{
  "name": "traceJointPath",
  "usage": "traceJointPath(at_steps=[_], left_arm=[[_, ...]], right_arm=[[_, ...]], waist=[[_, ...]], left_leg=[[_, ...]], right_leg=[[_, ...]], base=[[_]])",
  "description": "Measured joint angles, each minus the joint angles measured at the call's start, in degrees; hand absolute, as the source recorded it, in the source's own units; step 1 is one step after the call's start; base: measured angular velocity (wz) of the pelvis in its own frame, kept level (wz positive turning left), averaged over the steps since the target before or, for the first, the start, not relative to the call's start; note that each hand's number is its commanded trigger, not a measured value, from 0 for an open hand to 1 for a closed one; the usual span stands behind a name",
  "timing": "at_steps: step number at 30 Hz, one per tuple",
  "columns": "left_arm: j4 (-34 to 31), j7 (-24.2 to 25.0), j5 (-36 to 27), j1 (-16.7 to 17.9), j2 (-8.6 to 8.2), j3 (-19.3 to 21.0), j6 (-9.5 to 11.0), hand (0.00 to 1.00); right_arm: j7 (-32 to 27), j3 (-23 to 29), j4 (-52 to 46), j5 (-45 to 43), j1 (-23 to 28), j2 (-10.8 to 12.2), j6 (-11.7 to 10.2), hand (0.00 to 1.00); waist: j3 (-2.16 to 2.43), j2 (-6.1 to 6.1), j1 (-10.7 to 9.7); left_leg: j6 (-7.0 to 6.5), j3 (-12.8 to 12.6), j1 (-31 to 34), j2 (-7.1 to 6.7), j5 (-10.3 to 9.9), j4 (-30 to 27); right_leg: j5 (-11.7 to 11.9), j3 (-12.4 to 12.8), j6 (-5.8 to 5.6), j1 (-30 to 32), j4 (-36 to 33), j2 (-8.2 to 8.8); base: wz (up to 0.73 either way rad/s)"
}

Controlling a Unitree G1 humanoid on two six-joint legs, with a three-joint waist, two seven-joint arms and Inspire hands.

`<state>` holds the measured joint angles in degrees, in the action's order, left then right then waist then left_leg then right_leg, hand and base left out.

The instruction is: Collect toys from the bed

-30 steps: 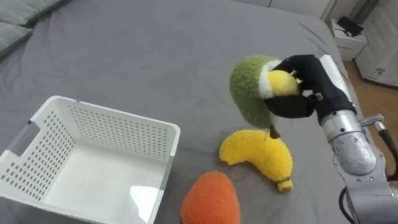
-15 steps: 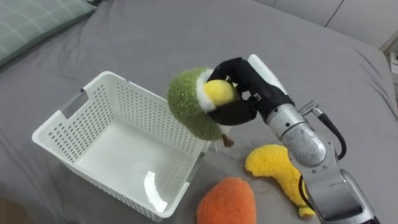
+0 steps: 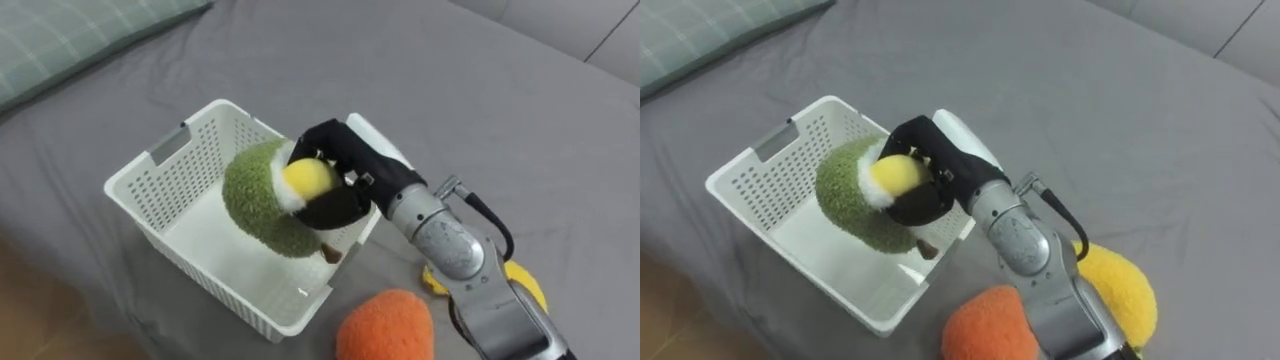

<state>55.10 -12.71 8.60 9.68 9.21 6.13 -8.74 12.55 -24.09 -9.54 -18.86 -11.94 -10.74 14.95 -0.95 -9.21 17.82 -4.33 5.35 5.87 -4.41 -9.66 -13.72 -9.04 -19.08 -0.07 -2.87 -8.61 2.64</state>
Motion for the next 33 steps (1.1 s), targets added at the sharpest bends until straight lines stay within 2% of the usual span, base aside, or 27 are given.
traceJointPath(at_steps=[1, 2, 3, 8, 9, 15, 25, 30, 33], left_arm=[[0.0, 0.0, 0.0, 0.1, 0.03, 0.0, 0.0, 0.0], [0.0, 0.0, 0.0, 0.2, 0.11, 0.0, -0.1, 0.0], [0.0, 0.0, 0.3, 0.3, 0.13, 0.0, -0.3, 0.0], [0.0, -0.3, 0.7, 0.7, 0.48, -0.4, -1.0, 0.0], [0.0, -0.6, 0.7, 0.9, 0.51, -0.4, -1.1, 0.0], [0.2, -0.7, 0.8, 1.4, 0.78, -0.4, -1.9, 0.0], [0.1, 0.7, 1.3, 1.9, 0.86, -0.3, -2.7, 0.0], [0.0, 1.1, 2.4, 1.6, 0.83, -0.8, -2.9, 0.0], [-0.1, 1.1, 2.4, 1.5, 0.86, -0.8, -2.9, 0.0]], right_arm=[[0.0, 0.0, 0.1, -0.2, -0.2, 0.0, 0.1, 0.61], [0.1, 0.0, 0.3, -0.7, -0.5, 0.1, 0.1, 0.15], [0.1, 0.0, 0.6, -1.2, -0.5, 0.1, 0.1, 0.0], [0.0, -0.3, 4.7, -2.1, -0.6, 0.5, 0.4, 0.0], [0.0, -0.9, 5.3, -2.1, -0.6, 0.6, 1.0, 0.0], [-0.5, -1.6, 7.3, -2.1, -0.6, 0.9, 1.4, 0.0], [-2.0, -1.6, 7.3, -2.1, -0.6, 1.1, 1.4, 0.0], [-3.2, -1.6, 7.3, -1.6, -0.6, 0.6, 1.3, 0.0], [-3.3, -1.7, 7.3, -1.3, -0.6, -0.1, 1.3, 0.0]], waist=[[-0.07, -0.09, 0.1], [-0.12, -0.23, 0.1], [-0.12, -0.33, 0.2], [-0.06, -0.66, 1.8], [-0.07, -0.65, 2.0], [-0.09, -0.6, 2.0], [-0.18, -0.22, 2.2], [-0.47, 0.45, 2.0], [-0.46, 0.61, 1.9]], left_leg=[[-0.02, 0.1, 0.1, -0.06, 0.0, 0.0], [-0.05, 0.4, 0.3, -0.2, 0.1, -0.1], [-0.09, 0.9, 0.6, -0.37, 0.1, -0.4], [-0.12, 1.5, 0.9, -0.5, 0.1, -1.0], [-0.1, 1.6, 1.0, -0.52, 0.2, -1.1], [0.01, 2.9, 1.6, -0.88, 0.5, -1.3], [-0.02, 3.2, 1.5, -1.07, 0.8, -1.3], [-0.03, 3.0, 1.5, -1.07, 0.8, -1.3], [-0.05, 2.8, 1.4, -1.05, 0.9, -1.1]], right_leg=[[0.0, -0.1, -0.01, 0.0, 0.0, 0.04], [0.0, -0.2, -0.01, 0.0, 0.0, 0.09], [0.0, -0.6, -0.01, 0.0, 0.0, 0.15], [0.0, -1.0, -0.06, 0.0, -0.1, 0.16], [0.0, -1.0, -0.06, 0.0, -0.1, 0.15], [0.0, -1.5, -0.07, 0.1, 0.0, 0.19], [0.0, -1.5, -0.1, -0.1, 0.0, 0.26], [0.0, -1.5, -0.1, -0.1, 0.0, 0.34], [0.0, -1.4, -0.11, 0.0, 0.0, 0.36]], base=[[0.17], [0.16], [0.2], [0.08], [0.06], [0.11], [0.01], [0.0], [0.0]])
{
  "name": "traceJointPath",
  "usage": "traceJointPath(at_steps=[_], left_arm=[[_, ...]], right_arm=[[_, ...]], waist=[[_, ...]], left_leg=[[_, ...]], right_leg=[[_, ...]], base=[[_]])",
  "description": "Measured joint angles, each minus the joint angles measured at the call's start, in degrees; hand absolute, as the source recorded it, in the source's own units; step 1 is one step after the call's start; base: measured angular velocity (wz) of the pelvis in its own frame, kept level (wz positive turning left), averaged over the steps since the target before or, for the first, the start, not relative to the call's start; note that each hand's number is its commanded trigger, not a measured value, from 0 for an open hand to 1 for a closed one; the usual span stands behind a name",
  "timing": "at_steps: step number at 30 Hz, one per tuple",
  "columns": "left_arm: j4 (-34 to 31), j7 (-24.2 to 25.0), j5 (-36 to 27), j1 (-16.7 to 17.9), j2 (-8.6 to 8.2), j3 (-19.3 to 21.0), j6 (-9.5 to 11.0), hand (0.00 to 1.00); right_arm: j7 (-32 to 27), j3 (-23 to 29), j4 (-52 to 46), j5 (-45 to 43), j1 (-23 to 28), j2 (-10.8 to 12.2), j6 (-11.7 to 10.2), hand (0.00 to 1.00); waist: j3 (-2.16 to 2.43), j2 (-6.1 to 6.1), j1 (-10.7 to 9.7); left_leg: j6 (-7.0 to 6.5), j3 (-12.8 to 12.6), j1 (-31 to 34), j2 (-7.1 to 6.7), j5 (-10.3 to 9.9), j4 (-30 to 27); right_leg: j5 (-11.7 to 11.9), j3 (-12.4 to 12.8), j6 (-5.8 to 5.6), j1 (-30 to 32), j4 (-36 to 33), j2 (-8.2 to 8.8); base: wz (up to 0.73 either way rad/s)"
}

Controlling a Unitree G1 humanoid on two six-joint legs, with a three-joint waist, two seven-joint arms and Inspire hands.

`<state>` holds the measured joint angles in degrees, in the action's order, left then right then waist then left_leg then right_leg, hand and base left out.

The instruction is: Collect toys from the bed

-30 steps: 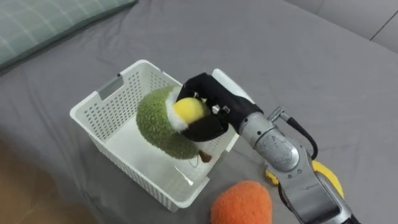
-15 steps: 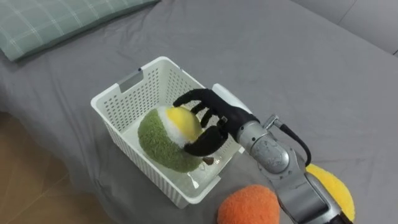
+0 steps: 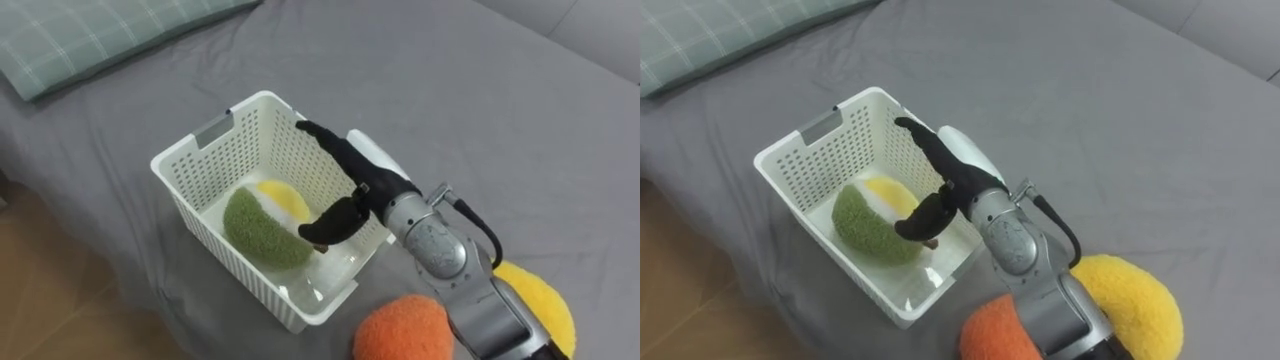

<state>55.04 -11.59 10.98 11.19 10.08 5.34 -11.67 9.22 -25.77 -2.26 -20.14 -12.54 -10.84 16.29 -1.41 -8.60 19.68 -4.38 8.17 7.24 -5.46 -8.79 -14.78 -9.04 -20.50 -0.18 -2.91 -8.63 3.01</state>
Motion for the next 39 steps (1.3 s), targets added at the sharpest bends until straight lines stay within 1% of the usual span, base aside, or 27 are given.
traceJointPath(at_steps=[7, 11, 12, 13, 14, 15, 16, 17, 19, 22, 24, 26, 29, 31, 34, 38, 39], left_arm=[[-0.5, -0.2, 0.7, -0.1, 0.01, 0.2, 0.0, 0.0], [-0.7, -0.2, 2.6, 0.1, -0.03, 0.2, 0.0, 0.0], [-0.7, -0.2, 2.5, 0.3, -0.03, 0.2, 0.0, 0.0], [-0.7, -0.2, 2.5, 0.5, -0.03, 0.2, 0.0, 0.0], [-0.7, -0.2, 2.5, 0.9, -0.04, 0.2, 0.0, 0.0], [-0.6, -0.2, 2.5, 0.9, -0.04, 0.2, 0.1, 0.0], [-0.6, -0.3, 2.5, 1.1, -0.04, 0.3, 0.1, 0.0], [-0.6, -0.3, 2.5, 1.3, -0.04, 0.3, 0.1, 0.0], [-0.6, -0.8, 2.8, 1.6, -0.04, 0.4, 0.1, 0.0], [-0.6, -1.0, 3.2, 1.6, -0.04, 0.8, 0.1, 0.0], [-0.6, -1.4, 3.2, 1.8, -0.04, 0.9, 0.6, 0.0], [-0.6, -1.4, 3.4, 2.2, -0.04, 1.2, 0.8, 0.0], [-0.6, -1.4, 3.5, 2.4, 0.04, 1.6, 0.8, 0.0], [-0.5, -1.4, 3.5, 2.4, 0.06, 1.6, 0.9, 0.0], [-0.7, -1.4, 3.7, 2.3, 0.07, 1.9, 0.9, 0.0], [-0.7, -1.3, 4.8, 2.1, 0.01, 2.8, 1.1, 0.0], [-0.8, -1.3, 4.9, 2.0, 0.01, 3.3, 1.4, 0.0]], right_arm=[[-2.1, 0.1, 0.0, -0.2, 0.3, -0.4, 0.0, 0.0], [-3.1, 0.6, 0.1, 0.0, 0.5, -0.6, -0.1, 0.0], [-3.8, 1.3, 0.5, 0.3, 0.5, -0.6, -0.6, 0.0], [-4.3, 1.6, 0.9, 0.4, 0.5, -0.5, -0.9, 0.0], [-5.0, 2.4, 1.7, 0.8, 0.5, -0.6, -1.6, 0.0], [-5.6, 3.3, 1.7, 1.3, 0.8, -0.8, -1.7, 0.0], [-6.1, 4.3, 1.7, 1.6, 1.0, -1.0, -2.0, 0.0], [-6.5, 4.8, 1.7, 1.6, 1.1, -1.0, -2.1, 0.0], [-8.0, 6.9, 1.7, 1.5, 2.4, -1.6, -2.7, 0.0], [-9.3, 8.3, 1.7, 1.3, 3.2, -1.9, -2.8, 0.0], [-11.1, 9.6, 1.7, 1.6, 4.4, -2.3, -3.3, 0.0], [-11.8, 9.7, 1.7, 1.6, 5.3, -3.1, -3.9, 0.0], [-12.3, 10.0, 2.4, 1.6, 6.5, -3.6, -4.1, 0.0], [-12.9, 11.1, 4.4, 2.8, 7.1, -3.6, -5.1, 0.0], [-14.3, 13.8, 7.8, 2.9, 7.7, -3.6, -5.5, 0.0], [-15.4, 16.3, 10.8, 2.8, 8.4, -3.8, -6.2, 0.0], [-15.6, 16.7, 11.2, 2.7, 8.6, -4.3, -6.2, 0.0]], waist=[[0.11, -0.13, -0.7], [0.41, 0.07, -1.2], [0.47, 0.29, -1.3], [0.5, 0.38, -1.7], [0.59, 0.66, -2.2], [0.72, 0.89, -2.8], [0.69, 1.14, -3.6], [0.68, 1.26, -3.8], [0.86, 1.46, -4.8], [0.89, 1.43, -5.7], [1.08, 1.16, -6.6], [1.1, 1.12, -6.9], [1.33, 0.67, -7.6], [1.27, 0.61, -8.8], [1.22, 0.65, -9.7], [1.19, 0.71, -10.2], [1.18, 0.72, -10.1]], left_leg=[[0.0, -0.3, -0.5, 0.04, 0.2, 0.3], [-0.01, -0.4, -0.5, 0.04, 0.2, 0.2], [-0.03, -0.4, -0.6, 0.04, 0.2, 0.0], [-0.04, -0.5, -0.8, 0.04, 0.2, 0.0], [-0.09, -0.5, -1.0, 0.04, 0.2, 0.0], [-0.12, -0.4, -1.0, 0.01, 0.2, 0.0], [-0.13, -0.3, -0.9, -0.03, 0.2, 0.0], [-0.14, -0.3, -0.9, -0.04, 0.2, 0.0], [-0.1, -0.5, -1.0, -0.04, 0.3, 0.0], [-0.03, -0.7, -1.0, 0.05, 0.5, 0.1], [-0.04, -1.6, -1.5, 0.29, 0.5, 0.3], [-0.07, -2.1, -1.8, 0.41, 0.4, 0.4], [-0.13, -3.3, -2.9, 0.71, 0.4, 1.2], [-0.2, -3.4, -3.7, 0.76, 0.4, 1.3], [-0.35, -3.5, -3.9, 0.73, 0.2, 1.2], [-0.1, -3.9, -3.5, 0.82, 0.1, 1.2], [-0.12, -4.2, -3.0, 0.9, 0.1, 1.1]], right_leg=[[0.0, 0.6, 0.0, 0.0, 0.0, -0.03], [0.0, 0.6, -0.02, -0.3, 0.0, -0.02], [0.0, 0.4, -0.04, -0.5, 0.0, 0.0], [0.0, 0.5, -0.05, -0.7, 0.0, 0.01], [0.0, 0.4, -0.07, -1.0, 0.0, 0.05], [0.1, 0.4, -0.09, -1.0, -0.1, 0.1], [0.1, 0.4, -0.11, -0.9, -0.1, 0.12], [0.1, 0.4, -0.12, -0.9, -0.1, 0.14], [0.1, 0.5, -0.12, -0.9, -0.2, 0.16], [0.1, 0.8, -0.12, -0.8, -0.2, 0.13], [0.1, 1.4, -0.1, -0.9, -0.3, 0.09], [0.1, 1.8, -0.1, -1.0, -0.4, 0.07], [0.1, 3.2, -0.08, -1.3, -0.6, 0.02], [0.1, 3.3, -0.09, -1.7, -1.0, 0.08], [0.1, 3.7, -0.16, -1.8, -1.0, 0.12], [0.1, 4.2, -0.16, -1.1, -1.2, 0.09], [0.2, 4.5, -0.16, -0.7, -1.2, 0.04]], base=[[-0.02], [0.0], [0.0], [0.03], [0.0], [0.04], [0.0], [0.0], [-0.02], [-0.04], [-0.14], [-0.18], [-0.2], [-0.06], [-0.02], [-0.07], [-0.1]])
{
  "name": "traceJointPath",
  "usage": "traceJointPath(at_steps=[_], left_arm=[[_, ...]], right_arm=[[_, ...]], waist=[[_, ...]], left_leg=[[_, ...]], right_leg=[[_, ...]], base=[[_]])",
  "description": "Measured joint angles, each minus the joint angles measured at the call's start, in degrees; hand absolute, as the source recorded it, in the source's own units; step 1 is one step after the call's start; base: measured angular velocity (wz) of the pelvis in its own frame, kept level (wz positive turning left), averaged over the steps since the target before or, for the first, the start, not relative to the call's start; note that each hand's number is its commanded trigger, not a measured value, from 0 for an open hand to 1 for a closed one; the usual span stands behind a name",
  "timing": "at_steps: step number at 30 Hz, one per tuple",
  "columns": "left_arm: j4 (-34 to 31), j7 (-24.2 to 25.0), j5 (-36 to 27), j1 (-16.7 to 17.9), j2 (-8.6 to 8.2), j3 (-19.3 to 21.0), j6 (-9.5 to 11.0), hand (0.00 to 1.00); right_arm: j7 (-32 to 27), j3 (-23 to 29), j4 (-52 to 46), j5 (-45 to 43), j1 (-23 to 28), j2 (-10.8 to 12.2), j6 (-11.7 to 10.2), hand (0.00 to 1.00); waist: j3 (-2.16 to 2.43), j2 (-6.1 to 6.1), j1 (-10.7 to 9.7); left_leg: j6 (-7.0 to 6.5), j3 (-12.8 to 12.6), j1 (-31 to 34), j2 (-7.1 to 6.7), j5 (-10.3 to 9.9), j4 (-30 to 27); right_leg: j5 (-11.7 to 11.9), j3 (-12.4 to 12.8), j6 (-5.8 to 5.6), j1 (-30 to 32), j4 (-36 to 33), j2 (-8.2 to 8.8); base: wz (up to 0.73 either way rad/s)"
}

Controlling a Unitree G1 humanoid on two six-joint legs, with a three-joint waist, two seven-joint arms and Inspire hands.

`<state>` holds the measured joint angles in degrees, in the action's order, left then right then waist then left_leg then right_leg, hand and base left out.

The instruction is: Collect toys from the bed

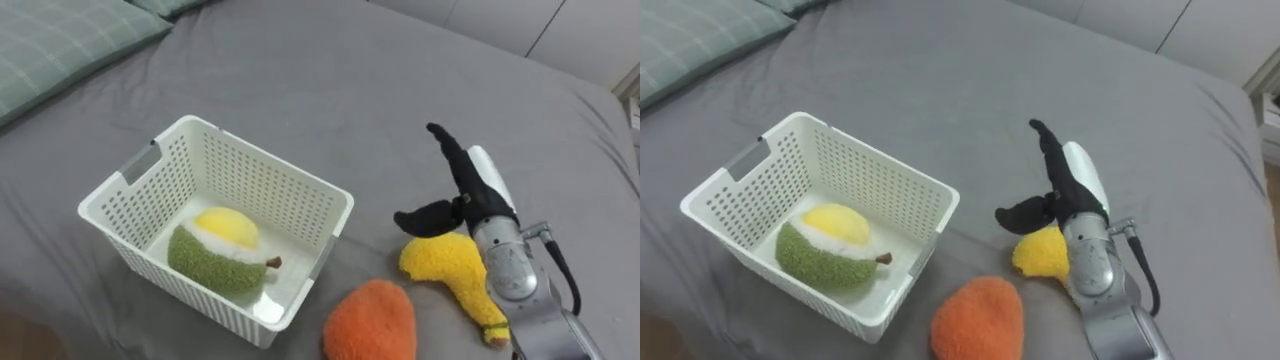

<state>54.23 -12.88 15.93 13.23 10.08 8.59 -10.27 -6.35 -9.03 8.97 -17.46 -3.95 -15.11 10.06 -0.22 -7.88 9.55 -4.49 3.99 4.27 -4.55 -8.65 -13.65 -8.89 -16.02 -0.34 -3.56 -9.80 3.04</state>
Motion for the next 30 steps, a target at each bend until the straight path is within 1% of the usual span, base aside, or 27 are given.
traceJointPath(at_steps=[3, 6, 8, 10, 13, 14, 17, 18, 19, 21, 22, 23, 24, 25, 26, 28, 29, 30], left_arm=[[-0.6, 0.1, 0.0, 0.2, -0.01, 1.4, 0.3, 0.0], [-1.4, -0.1, 0.0, 1.1, 0.01, 1.8, 0.4, 0.0], [-1.6, -0.1, 0.0, 1.2, -0.02, 1.8, 0.5, 0.0], [-1.6, -0.1, 0.0, 1.4, -0.02, 1.9, 0.5, 0.0], [-2.1, -0.2, 0.0, 2.0, -0.02, 2.0, 0.5, 0.0], [-2.7, -0.1, 0.0, 2.4, -0.01, 2.2, 0.5, 0.0], [-3.5, 0.1, -0.1, 2.6, -0.02, 2.4, 0.5, 0.0], [-3.8, 0.1, -0.1, 2.5, -0.03, 2.3, 0.5, 0.0], [-3.9, 0.1, -0.1, 2.5, -0.02, 2.0, 0.5, 0.0], [-4.2, 0.2, -0.2, 2.4, -0.01, 1.4, 0.5, 0.0], [-4.5, 0.2, -0.2, 2.4, -0.01, 0.9, 0.5, 0.0], [-4.8, 0.2, -0.1, 2.5, 0.0, 0.6, 0.5, 0.0], [-4.9, 0.2, -0.1, 2.4, -0.01, 0.1, 0.6, 0.0], [-4.9, 0.3, -0.3, 2.4, -0.03, -0.4, 0.6, 0.0], [-4.9, 0.4, -0.6, 2.4, -0.02, -0.7, 0.6, 0.0], [-4.9, 0.8, -0.7, 1.6, -0.04, -1.1, 0.7, 0.0], [-4.9, 0.9, -0.7, 1.5, -0.04, -1.1, 1.0, 0.0], [-4.8, 0.9, -0.8, 0.9, -0.03, -1.0, 1.3, 0.0]], right_arm=[[-0.2, 1.2, 0.1, -0.1, 1.4, -0.5, -0.5, 0.0], [-0.5, 1.4, 1.6, 0.2, 2.4, -0.9, -0.8, 0.0], [-0.4, 1.4, 2.1, 0.5, 3.2, -1.1, -0.7, 0.0], [-0.4, 2.0, 3.3, 0.5, 3.2, -1.1, -0.7, 0.0], [-0.4, 4.4, 5.2, 0.4, 3.1, -1.1, -0.6, 0.0], [-0.3, 5.4, 5.9, 0.0, 3.0, -1.1, -0.6, 0.0], [0.0, 7.5, 7.4, -0.3, 3.0, -1.4, -0.6, 0.0], [0.0, 7.7, 8.3, -0.3, 2.7, -1.4, -0.6, 0.0], [0.0, 7.8, 9.3, -0.3, 2.6, -1.4, -0.6, 0.0], [0.1, 7.7, 11.2, -0.3, 2.2, -1.3, -0.6, 0.0], [0.2, 7.7, 13.1, -0.3, 2.0, -1.3, -0.6, 0.0], [0.3, 7.7, 13.9, -0.3, 2.0, -1.4, -0.6, 0.0], [0.7, 7.7, 15.3, -0.3, 1.8, -1.4, -0.6, 0.0], [1.3, 7.7, 17.0, -0.2, 1.0, -1.4, -0.7, 0.0], [1.6, 7.7, 18.0, -0.2, 0.4, -1.4, -0.6, 0.0], [2.1, 7.7, 20.1, -0.2, -0.9, -1.8, -0.6, 0.0], [2.3, 7.7, 21.0, -0.2, -1.5, -2.4, -0.6, 0.0], [2.3, 7.8, 22.2, -0.3, -2.5, -2.9, -0.7, 0.0]], waist=[[-0.11, 0.16, 0.0], [-0.15, 0.21, -0.2], [-0.14, 0.2, -0.1], [-0.14, 0.2, -0.5], [-0.19, 0.3, -1.3], [-0.34, 0.61, -1.5], [-0.25, 0.78, -1.8], [-0.22, 0.91, -1.8], [-0.07, 1.09, -2.0], [0.16, 1.05, -2.1], [0.08, 1.25, -2.3], [0.16, 1.14, -2.4], [0.27, 1.27, -2.3], [0.13, 1.5, -2.4], [0.11, 1.53, -2.5], [0.2, 2.0, -2.9], [0.07, 2.34, -2.9], [0.12, 2.53, -2.9]], left_leg=[[-0.28, -0.8, 0.3, 0.19, 0.1, 0.0], [-0.4, -1.1, 0.2, 0.21, 0.0, 0.0], [-0.51, -1.6, 0.2, 0.29, -0.1, 0.0], [-0.6, -1.7, 0.1, 0.29, -0.3, -0.2], [-0.8, -2.1, 0.1, 0.28, -0.5, -0.2], [-0.86, -2.1, 0.2, 0.28, -0.5, -0.2], [-1.02, -2.7, 0.3, 0.32, -0.7, -0.2], [-1.07, -3.2, 0.4, 0.46, -0.7, -0.2], [-1.13, -3.6, 0.6, 0.53, -0.8, -0.2], [-1.18, -3.8, 0.9, 0.54, -0.8, -0.2], [-1.21, -4.0, 1.0, 0.54, -0.7, -0.2], [-1.23, -4.1, 1.1, 0.55, -0.7, -0.1], [-1.25, -4.6, 1.2, 0.62, -0.7, -0.1], [-1.25, -4.9, 1.2, 0.71, -0.7, -0.1], [-1.25, -5.0, 1.2, 0.73, -0.7, -0.1], [-1.26, -5.3, 1.8, 0.78, -0.7, -0.1], [-1.24, -5.4, 2.4, 0.78, -0.6, 0.0], [-1.19, -5.4, 2.9, 0.79, -0.5, 0.1]], right_leg=[[0.0, 0.2, 0.03, 0.5, 0.0, 0.01], [0.1, 0.4, -0.03, 0.5, 0.0, 0.06], [0.1, 1.2, -0.06, 0.6, 0.0, 0.03], [0.1, 1.6, -0.13, 0.7, 0.0, 0.01], [0.2, 1.8, -0.3, 0.8, 0.0, 0.07], [0.3, 1.9, -0.36, 0.8, 0.0, 0.08], [0.3, 2.4, -0.47, 1.2, -0.2, 0.14], [0.3, 2.9, -0.47, 1.8, -0.7, 0.12], [0.3, 3.2, -0.5, 2.2, -1.1, 0.12], [0.5, 3.4, -0.65, 2.6, -1.0, 0.15], [0.5, 3.5, -0.69, 2.8, -0.9, 0.17], [0.5, 3.6, -0.69, 3.0, -0.9, 0.17], [0.5, 4.0, -0.71, 3.4, -0.9, 0.15], [0.6, 4.1, -0.71, 3.6, -0.9, 0.15], [0.6, 4.2, -0.71, 3.7, -0.9, 0.15], [0.6, 4.6, -0.7, 4.4, -1.0, 0.11], [0.6, 4.8, -0.67, 4.9, -1.0, 0.07], [0.7, 4.9, -0.62, 5.6, -1.0, 0.05]], base=[[-0.1], [-0.06], [-0.11], [-0.08], [-0.03], [-0.04], [-0.11], [-0.2], [-0.19], [-0.11], [-0.08], [-0.12], [-0.16], [-0.15], [-0.12], [-0.11], [-0.07], [0.0]])
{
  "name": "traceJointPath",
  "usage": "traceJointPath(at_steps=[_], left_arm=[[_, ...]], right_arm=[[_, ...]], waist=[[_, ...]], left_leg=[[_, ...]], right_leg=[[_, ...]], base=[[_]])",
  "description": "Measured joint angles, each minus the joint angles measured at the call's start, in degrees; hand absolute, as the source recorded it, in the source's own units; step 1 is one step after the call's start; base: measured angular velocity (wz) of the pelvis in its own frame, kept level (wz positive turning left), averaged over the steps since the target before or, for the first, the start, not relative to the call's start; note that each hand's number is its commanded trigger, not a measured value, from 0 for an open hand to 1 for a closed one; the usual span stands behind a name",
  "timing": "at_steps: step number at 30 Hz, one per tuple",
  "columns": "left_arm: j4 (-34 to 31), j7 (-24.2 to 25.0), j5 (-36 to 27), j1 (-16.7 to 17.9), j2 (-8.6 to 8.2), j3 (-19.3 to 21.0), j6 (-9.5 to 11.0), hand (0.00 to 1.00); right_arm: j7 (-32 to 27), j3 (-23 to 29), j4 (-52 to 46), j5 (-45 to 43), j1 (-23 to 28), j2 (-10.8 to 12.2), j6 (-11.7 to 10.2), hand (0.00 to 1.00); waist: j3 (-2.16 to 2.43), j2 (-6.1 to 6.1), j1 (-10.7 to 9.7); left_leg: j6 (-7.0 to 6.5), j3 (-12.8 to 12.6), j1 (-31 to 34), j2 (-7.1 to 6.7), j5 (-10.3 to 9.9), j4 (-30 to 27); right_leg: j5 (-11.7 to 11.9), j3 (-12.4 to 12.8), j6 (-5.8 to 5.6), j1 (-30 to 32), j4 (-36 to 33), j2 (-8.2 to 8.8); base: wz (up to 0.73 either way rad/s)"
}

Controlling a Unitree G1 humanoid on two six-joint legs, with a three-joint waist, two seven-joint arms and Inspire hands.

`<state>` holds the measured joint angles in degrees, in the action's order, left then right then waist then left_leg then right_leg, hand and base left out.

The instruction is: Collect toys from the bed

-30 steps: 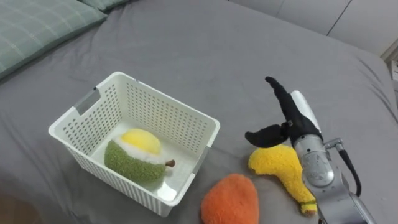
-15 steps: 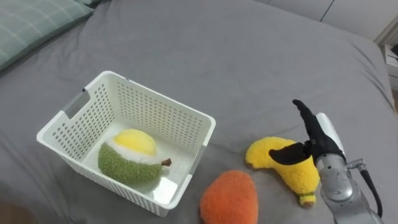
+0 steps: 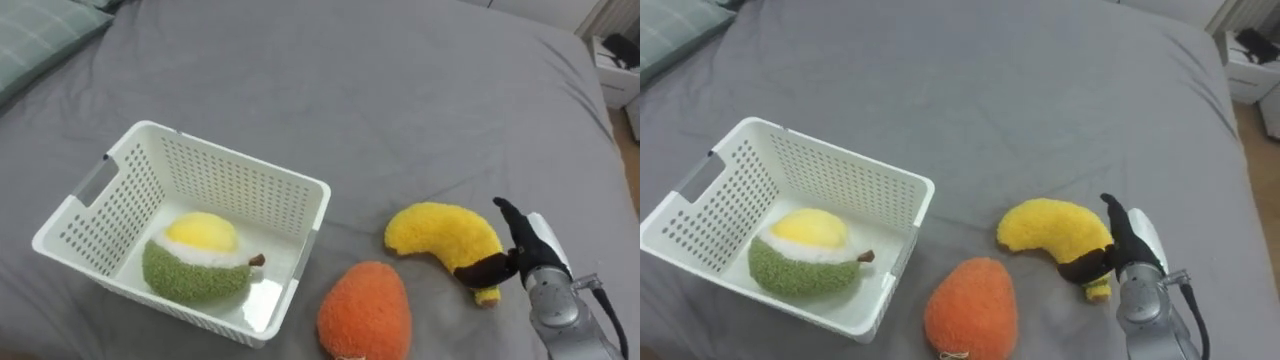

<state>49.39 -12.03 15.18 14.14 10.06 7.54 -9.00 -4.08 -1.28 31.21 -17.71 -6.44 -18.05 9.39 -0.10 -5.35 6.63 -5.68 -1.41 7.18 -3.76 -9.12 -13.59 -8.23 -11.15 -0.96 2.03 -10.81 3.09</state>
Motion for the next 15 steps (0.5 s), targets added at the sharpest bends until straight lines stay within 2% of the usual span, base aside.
traceJointPath(at_steps=[4, 8, 11, 15], left_arm=[[0.1, 0.2, -0.1, -0.9, -0.08, -0.2, 0.9, 0.0], [0.8, 0.4, -3.4, -2.4, -0.11, -3.2, 1.0, 0.0], [1.7, 0.6, -5.5, -4.5, -0.13, -4.1, 1.4, 0.0], [1.6, 0.7, -8.2, -4.7, -0.06, -4.4, 2.5, 0.0]], right_arm=[[0.0, 0.3, 1.9, 0.0, -2.0, -0.6, -0.4, 0.0], [-0.2, 0.2, 5.9, 0.5, -5.3, -1.0, -1.7, 0.0], [-0.1, 0.2, 10.6, 1.0, -7.3, -1.2, -2.4, 0.0], [-0.5, 0.2, 14.8, 1.0, -9.4, -1.7, -3.4, 0.0]], waist=[[-0.07, 0.17, -0.2], [-0.54, 0.76, -0.4], [-0.65, 1.03, -0.1], [-0.46, 1.67, -0.2]], left_leg=[[0.19, 0.0, 1.1, 0.14, 0.4, 0.6], [0.13, 0.2, 3.4, 0.15, 0.5, 0.0], [0.11, 0.4, 4.6, 0.11, 0.6, -0.2], [0.1, 0.8, 5.6, 0.03, 0.6, 0.1]], right_leg=[[0.1, -0.1, 0.13, 1.3, 0.1, -0.16], [0.2, -0.7, 0.25, 3.3, 0.1, -0.07], [0.2, -1.2, 0.26, 4.3, 0.1, 0.02], [0.2, -1.6, 0.26, 5.4, 0.2, 0.07]], base=[[0.0], [0.02], [0.06], [0.03]])
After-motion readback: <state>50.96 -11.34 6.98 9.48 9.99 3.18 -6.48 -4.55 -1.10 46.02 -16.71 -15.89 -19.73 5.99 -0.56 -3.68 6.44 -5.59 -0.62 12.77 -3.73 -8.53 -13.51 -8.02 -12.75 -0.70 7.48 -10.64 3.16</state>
